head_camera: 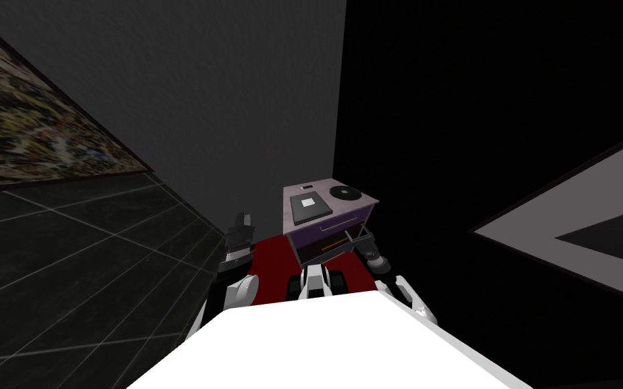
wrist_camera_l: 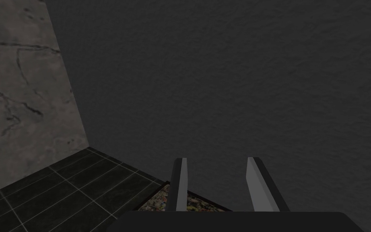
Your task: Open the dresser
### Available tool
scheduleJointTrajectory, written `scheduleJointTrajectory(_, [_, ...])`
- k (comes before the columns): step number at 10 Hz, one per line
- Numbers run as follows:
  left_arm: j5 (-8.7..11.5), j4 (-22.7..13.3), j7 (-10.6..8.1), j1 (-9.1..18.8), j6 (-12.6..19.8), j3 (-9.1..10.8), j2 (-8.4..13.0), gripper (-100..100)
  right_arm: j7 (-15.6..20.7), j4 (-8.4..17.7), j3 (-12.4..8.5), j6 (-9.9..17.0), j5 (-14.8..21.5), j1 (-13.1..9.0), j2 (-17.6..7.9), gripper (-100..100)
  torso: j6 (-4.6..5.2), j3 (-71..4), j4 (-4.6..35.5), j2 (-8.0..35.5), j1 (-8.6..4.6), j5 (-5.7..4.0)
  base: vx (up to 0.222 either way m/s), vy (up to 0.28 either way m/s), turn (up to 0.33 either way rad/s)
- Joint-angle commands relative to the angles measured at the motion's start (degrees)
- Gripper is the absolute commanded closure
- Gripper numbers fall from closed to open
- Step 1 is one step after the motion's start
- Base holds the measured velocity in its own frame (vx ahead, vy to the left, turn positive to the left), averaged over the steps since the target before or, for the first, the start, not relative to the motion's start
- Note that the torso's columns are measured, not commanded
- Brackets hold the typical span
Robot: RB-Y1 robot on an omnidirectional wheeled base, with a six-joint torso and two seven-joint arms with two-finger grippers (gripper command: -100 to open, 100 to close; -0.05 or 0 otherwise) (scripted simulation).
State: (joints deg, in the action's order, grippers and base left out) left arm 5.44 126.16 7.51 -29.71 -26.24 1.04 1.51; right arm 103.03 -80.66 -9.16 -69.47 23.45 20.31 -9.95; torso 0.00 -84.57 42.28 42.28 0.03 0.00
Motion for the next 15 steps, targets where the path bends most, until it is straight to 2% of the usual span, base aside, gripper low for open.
scheduleJointTrajectory(1, [0.00, 0.00, 0.00, 0.00, 0.00, 0.00, 0.00, 0, 4.44, 2.73, -0.24, -0.89, 1.09, -1.41, -0.53, -100, 0.01, 0.01, 0.00, 0.02, -0.01, 0.00, -0.006, 0.056, -0.036])
scheduleJointTrajectory(2, [0.00, 0.00, 0.00, 0.00, 0.00, 0.00, 0.00, 0, 6.11, 3.83, -0.34, -1.19, 1.53, -2.02, -0.62, -100, 0.00, 0.00, 0.00, 0.00, 0.00, 0.00, -0.009, 0.052, -0.057])
scheduleJointTrajectory(3, [0.00, 0.00, 0.00, 0.00, 0.00, 0.00, 0.00, 0, 6.64, 3.83, -0.34, -1.19, 1.53, -2.02, -0.62, -100, 0.01, 0.01, 0.00, 0.01, -0.03, 0.00, -0.002, 0.032, -0.013])
scheduleJointTrajectory(6, [0.00, 0.00, 0.00, 0.00, 0.00, 0.00, 0.00, 0, 11.70, 7.25, -0.63, -2.05, 2.87, -3.89, -0.58, -100, 0.01, 0.01, 0.00, 0.01, -0.02, 0.00, -0.006, 0.042, -0.041])
scheduleJointTrajectory(7, [0.00, 0.00, 0.00, 0.00, 0.00, 0.00, 0.00, 0, 12.22, 7.25, -0.63, -2.05, 2.87, -3.89, -0.58, -100, 0.00, 0.01, 0.00, 0.01, 0.03, 0.01, -0.002, 0.046, -0.015])
scheduleJointTrajectory(10, [0.00, 0.00, 0.00, 0.00, 0.00, 0.00, 0.00, 0, 17.38, 10.77, -0.93, -2.90, 4.21, -5.80, -0.14, -100, 0.00, 0.00, 0.00, 0.01, -0.01, 0.00, -0.005, 0.052, -0.039])
scheduleJointTrajectory(11, [0.00, 0.00, 0.00, 0.00, 0.00, 0.00, 0.00, 0, 17.84, 10.77, -0.93, -2.90, 4.21, -5.80, -0.14, -100, 0.00, 0.00, 0.00, 0.00, 0.03, 0.01, -0.002, 0.052, -0.014])
scheduleJointTrajectory(15, [0.00, 0.00, 0.00, 0.00, 0.00, 0.00, 0.00, 0, 24.79, 15.28, -1.30, -3.96, 5.92, -8.24, 1.06, -100, 0.00, 0.01, 0.00, 0.01, -0.01, 0.00, -0.005, 0.046, -0.042])
